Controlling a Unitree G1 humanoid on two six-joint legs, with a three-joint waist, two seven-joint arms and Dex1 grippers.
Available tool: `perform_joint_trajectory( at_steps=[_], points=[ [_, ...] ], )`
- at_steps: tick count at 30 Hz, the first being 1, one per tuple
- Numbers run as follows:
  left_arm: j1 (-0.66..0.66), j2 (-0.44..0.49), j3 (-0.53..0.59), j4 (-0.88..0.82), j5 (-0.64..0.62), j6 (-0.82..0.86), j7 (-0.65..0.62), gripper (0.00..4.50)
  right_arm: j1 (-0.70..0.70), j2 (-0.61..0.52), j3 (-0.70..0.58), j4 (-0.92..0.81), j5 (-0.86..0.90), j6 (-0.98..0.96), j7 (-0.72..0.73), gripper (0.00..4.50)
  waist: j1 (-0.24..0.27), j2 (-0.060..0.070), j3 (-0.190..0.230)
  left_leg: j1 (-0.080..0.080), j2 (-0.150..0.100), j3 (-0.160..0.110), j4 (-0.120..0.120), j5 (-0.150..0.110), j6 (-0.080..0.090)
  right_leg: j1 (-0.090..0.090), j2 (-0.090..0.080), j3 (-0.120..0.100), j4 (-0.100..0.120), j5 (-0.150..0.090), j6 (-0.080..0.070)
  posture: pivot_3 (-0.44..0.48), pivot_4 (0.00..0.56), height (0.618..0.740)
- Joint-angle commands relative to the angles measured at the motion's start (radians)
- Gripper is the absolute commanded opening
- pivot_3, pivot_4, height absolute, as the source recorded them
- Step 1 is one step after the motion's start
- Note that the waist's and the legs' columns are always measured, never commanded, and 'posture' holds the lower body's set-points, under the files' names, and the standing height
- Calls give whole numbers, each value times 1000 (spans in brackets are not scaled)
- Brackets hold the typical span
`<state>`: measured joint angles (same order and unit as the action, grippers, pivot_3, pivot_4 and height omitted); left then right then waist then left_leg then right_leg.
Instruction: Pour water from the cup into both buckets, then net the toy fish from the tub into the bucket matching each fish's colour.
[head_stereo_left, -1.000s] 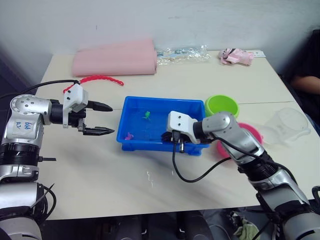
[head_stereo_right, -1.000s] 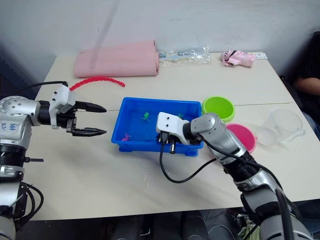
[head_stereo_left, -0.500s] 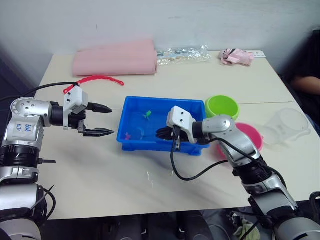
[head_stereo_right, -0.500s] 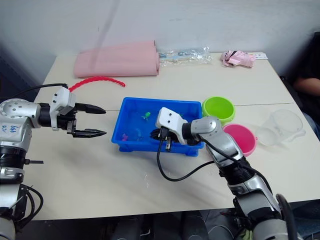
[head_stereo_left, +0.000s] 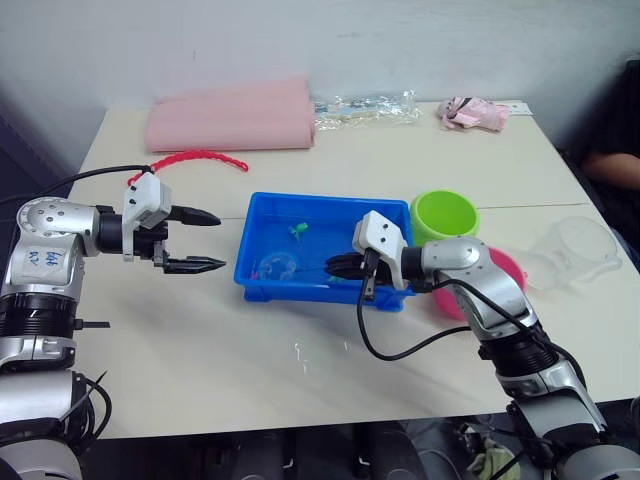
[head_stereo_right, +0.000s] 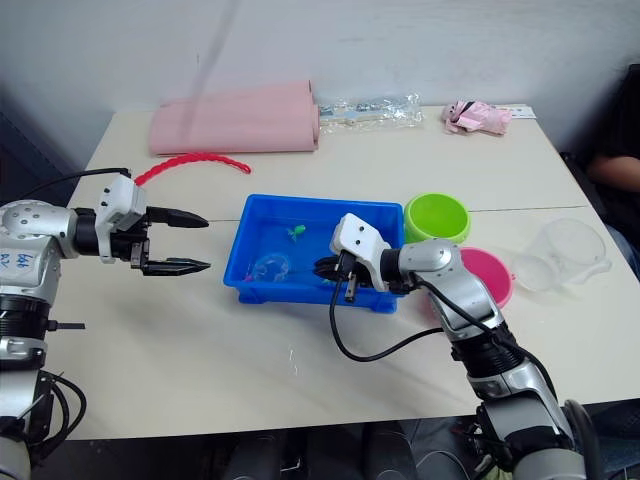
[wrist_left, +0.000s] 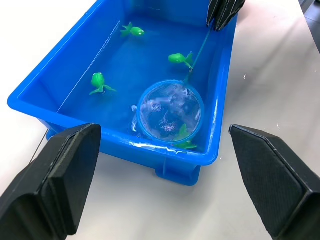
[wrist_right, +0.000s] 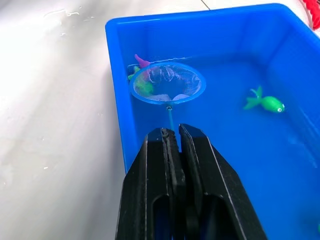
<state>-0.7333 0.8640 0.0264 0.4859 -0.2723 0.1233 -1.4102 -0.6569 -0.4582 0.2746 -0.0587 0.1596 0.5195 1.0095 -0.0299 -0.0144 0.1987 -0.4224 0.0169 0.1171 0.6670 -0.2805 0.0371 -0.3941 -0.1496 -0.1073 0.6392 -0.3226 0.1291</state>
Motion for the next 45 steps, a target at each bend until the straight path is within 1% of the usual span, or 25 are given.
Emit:
perform_joint_trajectory(
  at_steps=[1, 3, 7, 12, 20, 24, 28, 33, 39, 45],
  points=[
    [3, 15, 33, -17, -18, 4, 1, 4460, -4, -8, 0, -37, 4, -13, -2, 0, 0, 0, 0, 0, 0, 0, 0, 0, 0, 0, 0, 0, 0, 0, 0, 0, 150, 740],
    [3, 16, 33, -18, -17, 6, 0, 4460, -8, -13, 9, -36, -3, -9, -1, 0, 0, 0, 0, 0, 0, 0, 0, 0, 0, 0, 0, 0, 0, 0, 0, 0, 150, 740],
    [0, 18, 32, -19, -15, 8, 0, 4460, -55, -57, 82, -20, -77, -13, 25, 0, 0, 0, 0, 0, 0, 0, 0, 0, 0, 0, 0, 0, 0, 0, 0, 0, 150, 740],
    [-2, 18, 32, -19, -14, 7, 2, 4460, -140, -64, 148, 14, -130, -16, 54, 0, -1, 0, 0, 0, 0, 0, 1, 0, 0, -1, 0, 1, 2, 0, 0, 0, 150, 740],
    [10, 18, 40, -32, -19, 10, 6, 4460, -196, -9, 195, 82, -145, -114, 104, 0, -1, 0, 0, 0, 0, 1, 1, 0, 0, -1, 0, 1, 3, 0, 0, 0, 150, 740],
    [7, 27, 35, -34, -29, 14, -32, 4460, -209, 21, 211, 118, -147, -143, 132, 0, -4, 0, 0, 0, 0, 1, 1, 0, 0, -1, 0, 0, 2, 0, 0, 0, 150, 740],
    [-27, 46, 11, -21, -21, 26, -93, 4460, -224, 59, 184, 147, -115, -126, 148, 0, -11, 0, 0, 0, 1, 1, 1, 0, 0, -1, 0, 0, 3, 0, 0, 0, 150, 740],
    [-76, 62, -17, 20, 13, 8, -135, 4460, -211, 96, 102, 156, -40, -51, 148, 0, -20, 0, 0, 1, 1, 1, 1, 0, 0, -1, 0, 0, 4, 0, 0, 0, 150, 740],
    [-98, 64, -29, 58, 20, -18, -131, 4460, -187, 79, 28, 143, 9, 22, 131, 0, -25, 0, 0, 1, 1, 1, 0, 0, -1, -2, 0, 0, 4, 0, 0, 0, 150, 740],
    [-95, 62, -26, 70, 22, -28, -120, 4460, -182, 56, -13, 139, 32, 52, 112, 0, -22, 0, 0, 1, 1, 1, 0, 0, -1, -2, 0, 0, 4, 0, 0, 0, 150, 740]
  ],
)
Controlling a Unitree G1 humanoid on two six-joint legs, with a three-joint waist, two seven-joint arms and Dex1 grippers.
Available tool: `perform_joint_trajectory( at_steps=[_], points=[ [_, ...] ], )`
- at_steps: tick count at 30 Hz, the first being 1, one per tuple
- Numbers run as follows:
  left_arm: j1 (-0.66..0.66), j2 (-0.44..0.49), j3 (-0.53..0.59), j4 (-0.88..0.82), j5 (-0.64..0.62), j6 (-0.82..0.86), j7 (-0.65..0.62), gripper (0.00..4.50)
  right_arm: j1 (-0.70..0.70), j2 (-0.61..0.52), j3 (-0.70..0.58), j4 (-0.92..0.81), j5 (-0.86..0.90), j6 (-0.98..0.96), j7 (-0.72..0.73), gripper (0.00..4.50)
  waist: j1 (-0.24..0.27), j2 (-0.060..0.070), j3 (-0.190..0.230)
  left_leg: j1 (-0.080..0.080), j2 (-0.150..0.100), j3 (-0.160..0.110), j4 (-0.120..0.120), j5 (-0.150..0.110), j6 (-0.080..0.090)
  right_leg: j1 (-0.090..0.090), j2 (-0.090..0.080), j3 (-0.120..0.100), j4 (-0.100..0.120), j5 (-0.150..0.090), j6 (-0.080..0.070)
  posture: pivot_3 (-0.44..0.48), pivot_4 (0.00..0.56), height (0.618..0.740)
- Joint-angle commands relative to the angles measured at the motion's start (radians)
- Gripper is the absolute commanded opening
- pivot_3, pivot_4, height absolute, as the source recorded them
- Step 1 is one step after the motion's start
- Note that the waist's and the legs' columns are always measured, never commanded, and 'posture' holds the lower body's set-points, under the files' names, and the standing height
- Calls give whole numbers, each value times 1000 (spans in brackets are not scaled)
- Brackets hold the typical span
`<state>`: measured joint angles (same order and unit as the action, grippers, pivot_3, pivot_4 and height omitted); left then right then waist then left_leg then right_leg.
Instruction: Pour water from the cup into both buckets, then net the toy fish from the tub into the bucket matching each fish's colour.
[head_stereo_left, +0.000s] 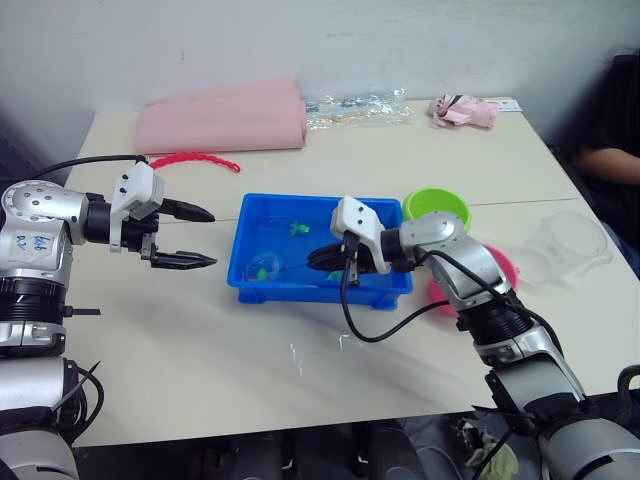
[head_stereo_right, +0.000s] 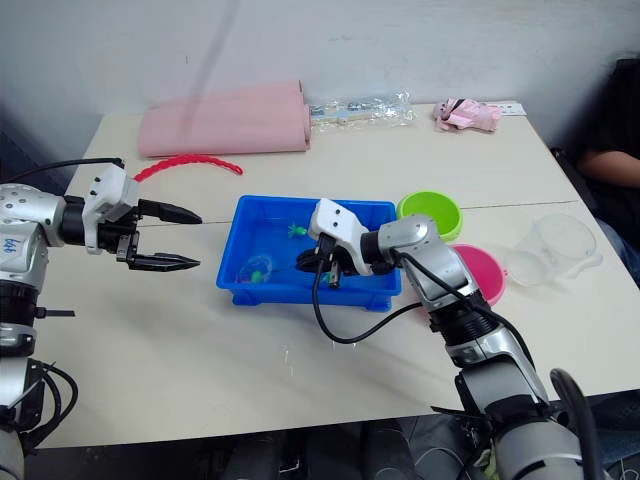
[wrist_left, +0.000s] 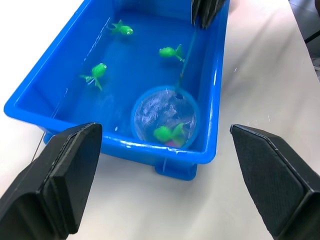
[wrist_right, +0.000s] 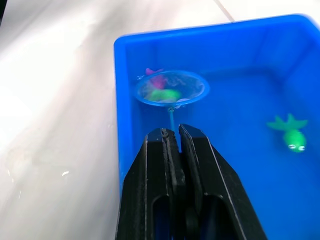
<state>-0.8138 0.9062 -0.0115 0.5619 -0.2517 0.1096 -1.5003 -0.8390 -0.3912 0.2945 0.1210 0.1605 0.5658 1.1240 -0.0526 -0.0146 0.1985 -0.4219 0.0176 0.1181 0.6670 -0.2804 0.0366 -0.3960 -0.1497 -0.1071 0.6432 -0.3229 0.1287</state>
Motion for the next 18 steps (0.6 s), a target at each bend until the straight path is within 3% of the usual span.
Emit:
perform_joint_trajectory(
  at_steps=[1, 11, 18],
  points=[
    [-15, 19, 13, -5, 1, -15, -29, 4460, 1, -12, -36, -41, 34, 5, -5, 0, 0, 0, 0, 0, 0, 0, 0, 0, 0, 0, 0, 0, 0, 0, 0, 0, 150, 740],
    [16, 23, 28, -22, -9, -5, -14, 4460, 35, -35, -73, -70, 66, 33, -41, 0, 2, 0, 0, 0, 0, 0, 0, 0, 0, 0, 0, 0, 0, 0, 0, 0, 150, 740],
    [34, 28, 34, -35, -13, 1, -12, 4460, 13, -74, -32, -85, 51, 41, -16, 0, 2, 0, 0, 0, 0, 0, 0, 0, 0, 0, 0, 0, 0, 0, 0, 0, 150, 740]
  ],
)
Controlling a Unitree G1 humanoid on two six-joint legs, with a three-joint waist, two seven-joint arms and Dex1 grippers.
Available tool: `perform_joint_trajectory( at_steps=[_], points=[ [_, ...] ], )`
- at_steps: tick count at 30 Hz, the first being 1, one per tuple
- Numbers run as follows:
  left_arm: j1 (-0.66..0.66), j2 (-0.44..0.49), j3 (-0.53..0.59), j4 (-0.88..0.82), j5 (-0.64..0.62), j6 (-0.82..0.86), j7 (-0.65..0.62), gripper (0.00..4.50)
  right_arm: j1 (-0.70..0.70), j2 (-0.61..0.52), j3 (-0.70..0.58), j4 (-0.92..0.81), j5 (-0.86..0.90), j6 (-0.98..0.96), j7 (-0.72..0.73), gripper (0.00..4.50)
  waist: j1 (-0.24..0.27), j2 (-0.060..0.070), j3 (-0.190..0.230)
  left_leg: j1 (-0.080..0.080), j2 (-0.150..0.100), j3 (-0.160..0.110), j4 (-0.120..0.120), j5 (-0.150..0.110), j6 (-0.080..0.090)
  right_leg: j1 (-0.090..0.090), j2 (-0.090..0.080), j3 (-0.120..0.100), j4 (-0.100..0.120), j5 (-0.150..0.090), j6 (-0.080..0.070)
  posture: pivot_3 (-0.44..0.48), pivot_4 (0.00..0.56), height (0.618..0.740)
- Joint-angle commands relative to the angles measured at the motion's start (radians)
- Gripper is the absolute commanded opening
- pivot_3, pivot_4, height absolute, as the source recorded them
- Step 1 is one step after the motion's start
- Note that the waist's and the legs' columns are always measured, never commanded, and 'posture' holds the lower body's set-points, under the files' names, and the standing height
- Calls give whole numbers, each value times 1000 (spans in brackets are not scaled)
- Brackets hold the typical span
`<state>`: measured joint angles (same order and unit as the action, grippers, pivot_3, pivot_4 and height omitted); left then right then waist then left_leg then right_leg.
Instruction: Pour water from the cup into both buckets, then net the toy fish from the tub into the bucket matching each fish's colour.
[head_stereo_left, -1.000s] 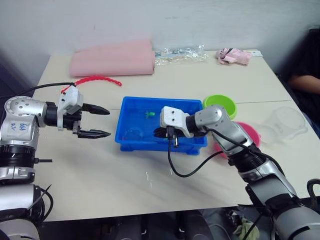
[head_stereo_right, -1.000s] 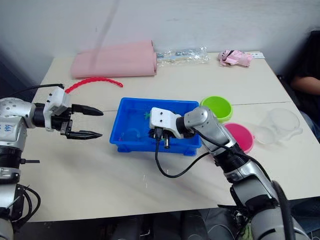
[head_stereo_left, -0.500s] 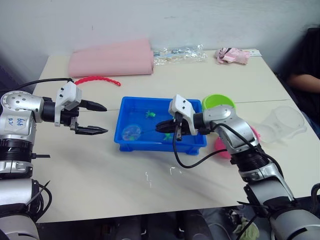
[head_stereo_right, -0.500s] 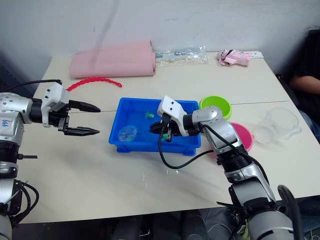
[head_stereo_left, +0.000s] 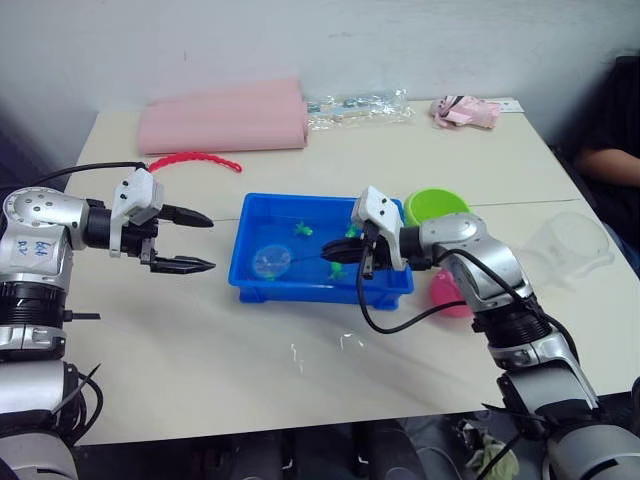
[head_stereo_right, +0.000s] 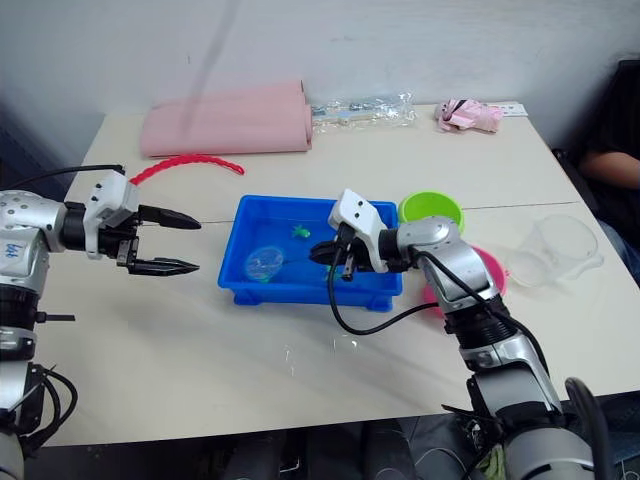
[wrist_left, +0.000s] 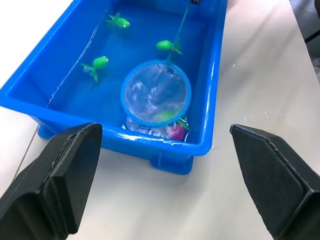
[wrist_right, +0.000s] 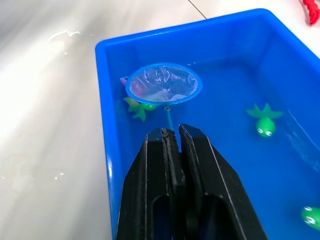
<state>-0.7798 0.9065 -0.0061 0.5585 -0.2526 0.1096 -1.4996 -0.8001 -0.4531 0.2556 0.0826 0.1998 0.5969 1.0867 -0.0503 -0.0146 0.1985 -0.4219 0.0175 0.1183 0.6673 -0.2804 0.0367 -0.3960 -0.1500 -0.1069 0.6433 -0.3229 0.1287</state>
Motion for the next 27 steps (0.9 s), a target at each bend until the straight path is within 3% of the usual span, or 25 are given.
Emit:
perform_joint_trajectory(
  at_steps=[1, 16, 27],
  points=[
    [1, 29, 30, -32, -12, 2, -13, 4460, -36, -16, 20, -56, 18, 27, 36, 0, 0, 0, 0, 0, 0, 0, 0, 0, 0, 0, 0, 0, 0, 0, 0, 0, 150, 740],
    [24, 25, 43, -39, -15, 4, 6, 4460, -198, -18, 219, 58, -155, -169, 134, 0, -1, 0, 0, 0, 0, 0, 0, 0, 0, -1, 0, 0, 0, 0, 0, 0, 150, 740],
    [39, 24, 54, -53, -15, 12, 13, 4460, -219, -61, 228, 57, -238, -184, 146, 0, -2, 0, 0, 0, 0, 0, 0, 0, 0, -1, -1, 0, 0, 0, 0, 0, 150, 740]
  ],
)
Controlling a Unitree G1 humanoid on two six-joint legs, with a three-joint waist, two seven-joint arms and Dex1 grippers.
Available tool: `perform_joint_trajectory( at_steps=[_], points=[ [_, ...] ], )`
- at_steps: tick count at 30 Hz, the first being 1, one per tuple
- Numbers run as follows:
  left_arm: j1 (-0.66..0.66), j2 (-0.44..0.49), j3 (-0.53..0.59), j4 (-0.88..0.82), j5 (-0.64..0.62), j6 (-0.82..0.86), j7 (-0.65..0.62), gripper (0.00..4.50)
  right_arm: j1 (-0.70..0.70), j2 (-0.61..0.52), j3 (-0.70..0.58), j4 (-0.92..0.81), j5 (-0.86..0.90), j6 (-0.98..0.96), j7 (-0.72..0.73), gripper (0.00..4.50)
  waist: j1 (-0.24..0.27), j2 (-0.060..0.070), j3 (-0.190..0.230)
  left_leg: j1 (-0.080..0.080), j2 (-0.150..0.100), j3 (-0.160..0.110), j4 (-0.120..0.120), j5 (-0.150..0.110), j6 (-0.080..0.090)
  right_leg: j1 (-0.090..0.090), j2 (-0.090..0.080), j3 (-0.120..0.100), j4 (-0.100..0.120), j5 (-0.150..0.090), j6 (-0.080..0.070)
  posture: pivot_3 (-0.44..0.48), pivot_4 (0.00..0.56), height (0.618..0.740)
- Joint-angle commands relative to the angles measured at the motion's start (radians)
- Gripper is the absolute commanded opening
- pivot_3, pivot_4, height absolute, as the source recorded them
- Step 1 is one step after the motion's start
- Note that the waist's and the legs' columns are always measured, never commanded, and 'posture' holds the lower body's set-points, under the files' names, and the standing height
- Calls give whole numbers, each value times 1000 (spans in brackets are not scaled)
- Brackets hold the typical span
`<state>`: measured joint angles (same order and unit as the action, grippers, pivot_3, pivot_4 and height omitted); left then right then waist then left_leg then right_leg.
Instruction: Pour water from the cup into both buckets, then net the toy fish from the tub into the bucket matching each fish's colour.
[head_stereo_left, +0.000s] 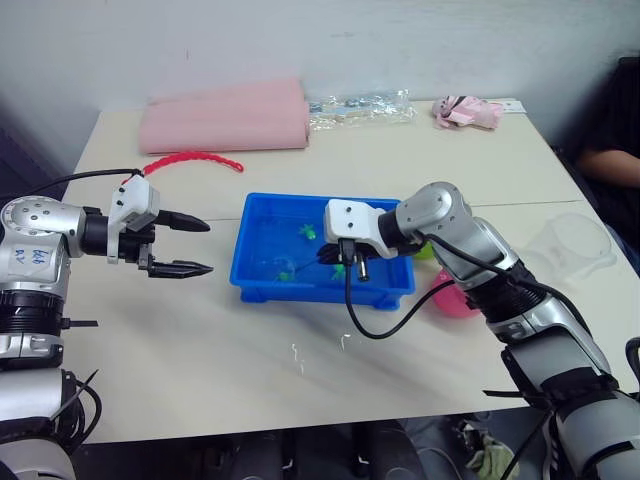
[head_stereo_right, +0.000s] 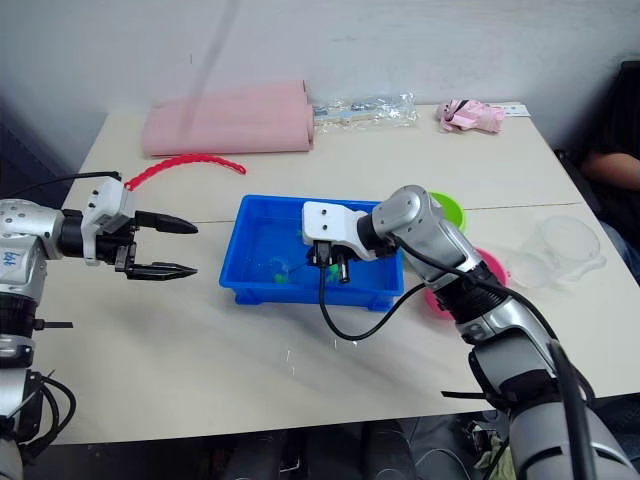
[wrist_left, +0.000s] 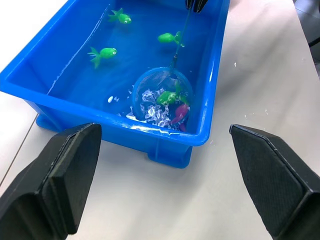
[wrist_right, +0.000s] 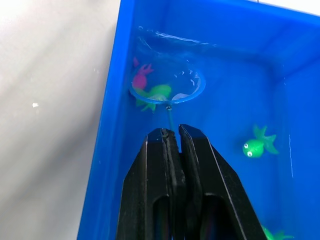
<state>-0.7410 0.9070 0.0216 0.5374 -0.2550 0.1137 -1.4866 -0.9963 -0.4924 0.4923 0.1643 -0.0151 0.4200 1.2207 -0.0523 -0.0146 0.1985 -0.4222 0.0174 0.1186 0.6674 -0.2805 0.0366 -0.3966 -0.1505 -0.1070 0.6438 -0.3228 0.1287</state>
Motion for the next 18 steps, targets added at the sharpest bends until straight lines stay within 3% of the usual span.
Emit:
perform_joint_trajectory(
  at_steps=[1, 10, 18],
  points=[
    [1, 24, 27, -34, -13, 10, 1, 4460, -27, -34, -3, -21, -42, -14, 13, 0, 1, 0, 0, 0, 0, 0, 0, 0, 0, 0, 0, 0, 0, 0, 0, 0, 150, 740],
    [4, 22, 27, -49, -13, 27, 3, 4460, -30, -26, -14, -3, -78, -64, -5, 0, -1, 0, 0, 0, 0, 0, 0, 0, 0, 0, 0, 0, 0, 0, 0, 0, 150, 740],
    [47, 23, 42, -82, -26, 37, 13, 4460, -10, -43, -65, 54, -76, -224, -50, 0, -1, 0, 0, 0, 0, 0, 0, 0, 0, 0, 0, 0, 0, 0, 0, 0, 150, 740]
  ],
)
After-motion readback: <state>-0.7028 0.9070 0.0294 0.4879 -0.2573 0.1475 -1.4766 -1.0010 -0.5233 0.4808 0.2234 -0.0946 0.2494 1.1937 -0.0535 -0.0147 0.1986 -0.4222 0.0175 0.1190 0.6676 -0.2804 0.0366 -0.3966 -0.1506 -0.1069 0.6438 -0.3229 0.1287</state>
